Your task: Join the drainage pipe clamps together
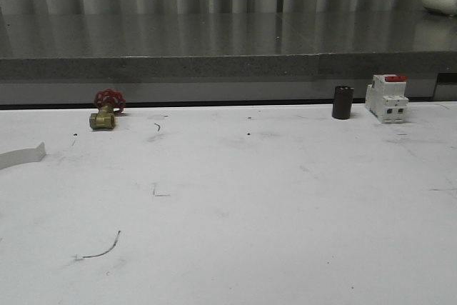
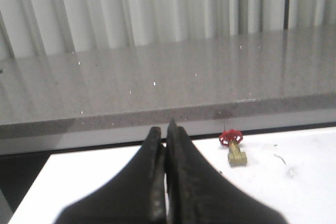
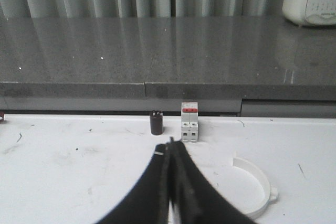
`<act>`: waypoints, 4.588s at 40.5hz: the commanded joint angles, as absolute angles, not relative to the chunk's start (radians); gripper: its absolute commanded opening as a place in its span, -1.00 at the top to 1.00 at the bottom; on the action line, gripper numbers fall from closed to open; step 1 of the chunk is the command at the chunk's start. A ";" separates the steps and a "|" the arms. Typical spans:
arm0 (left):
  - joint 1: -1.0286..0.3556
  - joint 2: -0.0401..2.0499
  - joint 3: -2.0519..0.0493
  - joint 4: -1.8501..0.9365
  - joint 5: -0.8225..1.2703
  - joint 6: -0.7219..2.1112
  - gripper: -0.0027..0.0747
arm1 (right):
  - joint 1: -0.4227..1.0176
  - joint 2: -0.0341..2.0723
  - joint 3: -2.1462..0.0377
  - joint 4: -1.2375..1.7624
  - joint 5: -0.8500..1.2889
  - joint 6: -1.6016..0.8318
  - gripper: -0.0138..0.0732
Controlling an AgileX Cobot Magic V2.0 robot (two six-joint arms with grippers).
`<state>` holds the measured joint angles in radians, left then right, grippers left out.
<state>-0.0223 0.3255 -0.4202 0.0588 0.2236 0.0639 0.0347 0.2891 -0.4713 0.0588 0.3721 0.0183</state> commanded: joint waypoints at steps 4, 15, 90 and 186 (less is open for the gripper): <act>-0.022 0.438 -0.478 0.063 0.162 0.063 0.98 | 0.029 0.396 -0.531 0.057 0.307 0.014 0.95; -0.022 0.438 -0.478 0.046 0.167 0.063 -0.02 | 0.029 0.397 -0.531 0.056 0.313 0.014 0.08; 0.028 1.818 -1.304 -0.049 0.861 0.151 -0.83 | 0.029 0.397 -0.530 0.054 0.312 0.014 -0.69; -0.465 2.073 -1.679 -0.102 0.977 -0.494 0.66 | 0.029 0.397 -0.530 0.054 0.312 0.014 -0.69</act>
